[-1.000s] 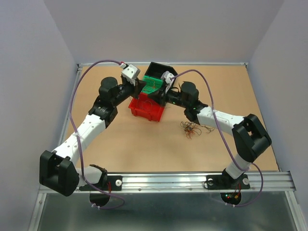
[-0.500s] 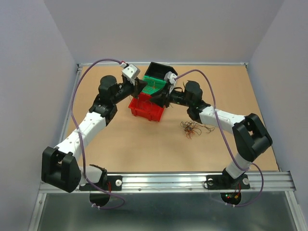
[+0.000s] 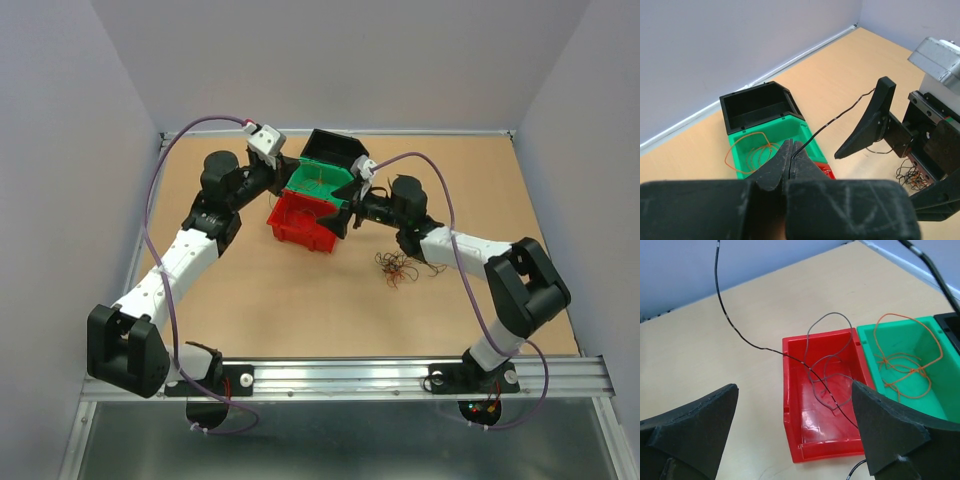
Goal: Untangle the cables
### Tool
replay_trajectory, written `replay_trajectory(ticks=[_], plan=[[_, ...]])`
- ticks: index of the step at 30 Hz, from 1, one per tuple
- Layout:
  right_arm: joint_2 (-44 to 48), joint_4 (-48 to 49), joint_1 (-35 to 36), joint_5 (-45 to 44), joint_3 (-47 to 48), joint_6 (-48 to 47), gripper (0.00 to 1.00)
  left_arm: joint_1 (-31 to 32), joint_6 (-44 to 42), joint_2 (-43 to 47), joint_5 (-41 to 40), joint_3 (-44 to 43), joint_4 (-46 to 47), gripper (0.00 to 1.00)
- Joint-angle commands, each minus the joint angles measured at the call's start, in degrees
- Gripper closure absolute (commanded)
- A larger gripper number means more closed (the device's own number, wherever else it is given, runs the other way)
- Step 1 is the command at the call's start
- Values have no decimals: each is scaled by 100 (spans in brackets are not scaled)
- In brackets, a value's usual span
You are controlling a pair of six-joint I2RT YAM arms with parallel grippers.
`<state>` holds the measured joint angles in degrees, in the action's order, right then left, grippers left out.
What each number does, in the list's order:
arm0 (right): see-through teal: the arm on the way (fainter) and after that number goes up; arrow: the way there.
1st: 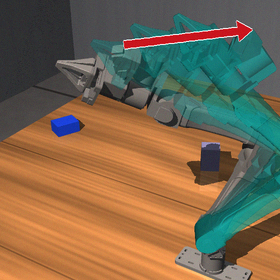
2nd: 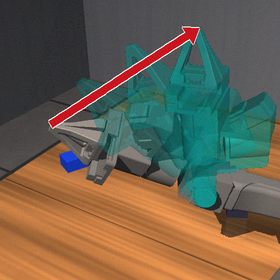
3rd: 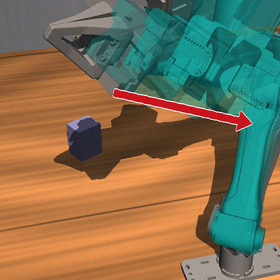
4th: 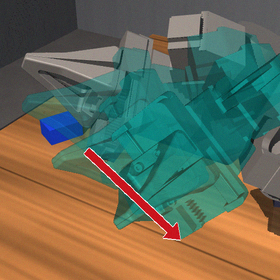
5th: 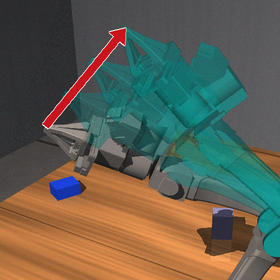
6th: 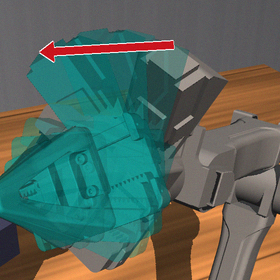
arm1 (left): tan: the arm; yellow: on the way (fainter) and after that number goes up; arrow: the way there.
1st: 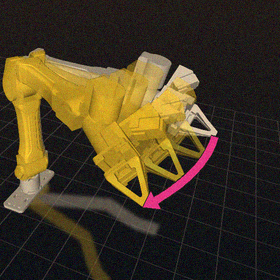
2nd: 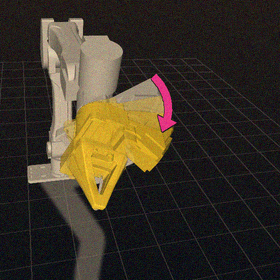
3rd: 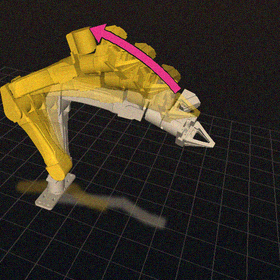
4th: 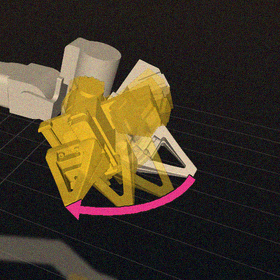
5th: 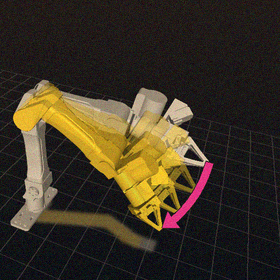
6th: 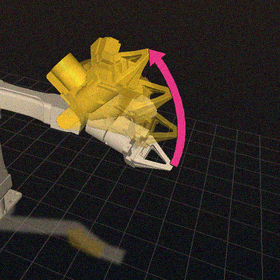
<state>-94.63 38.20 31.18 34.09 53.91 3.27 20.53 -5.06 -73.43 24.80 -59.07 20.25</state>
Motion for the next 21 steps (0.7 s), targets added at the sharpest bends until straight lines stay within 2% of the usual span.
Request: replay_trajectory(ticks=[1,5,8,11,13,16,18,21], plan=[[401,346,-33,-804,-179,15,0,-6,-92,145,-71,-237,225,100],[559,347,-42,-1685,-276,148,0,-6,-22,162,-483,-237,216,100],[700,347,-42,-2001,-425,86,0,-23,83,267,-1544,-149,313,100],[814,346,-94,-2598,-478,288,0,-85,233,364,-1951,-79,427,100],[841,329,-225,-3196,-487,656,0,-120,295,408,-2066,-70,445,100],[885,346,-480,-3584,-548,1226,0,-137,295,435,-2041,-26,506,100],[894,477,-692,-3165,-636,1282,0,-129,225,373,-1717,-26,515,100],[920,811,-710,-1858,-768,922,0,-111,120,180,-1435,-166,340,100]])
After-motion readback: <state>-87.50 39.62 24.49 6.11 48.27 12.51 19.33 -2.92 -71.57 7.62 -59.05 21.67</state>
